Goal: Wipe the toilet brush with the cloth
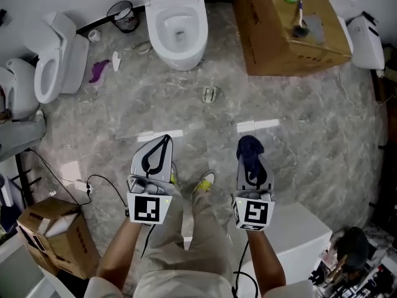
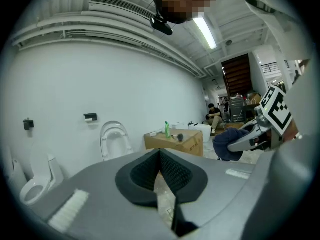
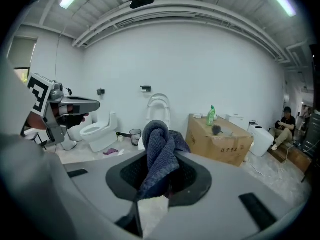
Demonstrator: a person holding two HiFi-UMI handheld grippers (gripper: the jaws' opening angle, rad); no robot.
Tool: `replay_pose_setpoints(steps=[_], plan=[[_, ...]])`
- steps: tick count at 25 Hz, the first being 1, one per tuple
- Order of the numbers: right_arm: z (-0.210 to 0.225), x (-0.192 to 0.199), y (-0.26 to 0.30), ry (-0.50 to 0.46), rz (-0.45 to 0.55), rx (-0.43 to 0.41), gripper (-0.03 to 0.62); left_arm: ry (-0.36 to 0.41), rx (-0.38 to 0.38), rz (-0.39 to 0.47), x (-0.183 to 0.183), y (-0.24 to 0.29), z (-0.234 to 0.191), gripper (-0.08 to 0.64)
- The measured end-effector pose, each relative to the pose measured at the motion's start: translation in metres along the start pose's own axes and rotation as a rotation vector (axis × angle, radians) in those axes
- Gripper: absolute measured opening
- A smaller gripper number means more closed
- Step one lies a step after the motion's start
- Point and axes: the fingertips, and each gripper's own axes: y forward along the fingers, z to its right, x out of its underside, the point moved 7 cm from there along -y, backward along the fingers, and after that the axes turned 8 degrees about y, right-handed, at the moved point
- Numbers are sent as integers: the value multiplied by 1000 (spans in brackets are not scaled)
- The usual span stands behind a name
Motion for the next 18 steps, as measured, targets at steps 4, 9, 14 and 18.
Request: replay_pose_setpoints(steps=[4, 9, 14, 18], plan=[[-10, 25, 53, -16, 22, -2, 103, 1, 9, -14, 52, 34, 2, 2], [-3, 56, 93, 12, 48, 4, 103, -34, 4, -12, 97, 68, 0, 2], [-3, 102, 128, 61, 88, 61, 103, -125, -27, 10, 150, 90, 12, 2], [-9, 136, 161, -21, 87, 40, 103, -132, -19, 12, 201, 111, 27, 2]])
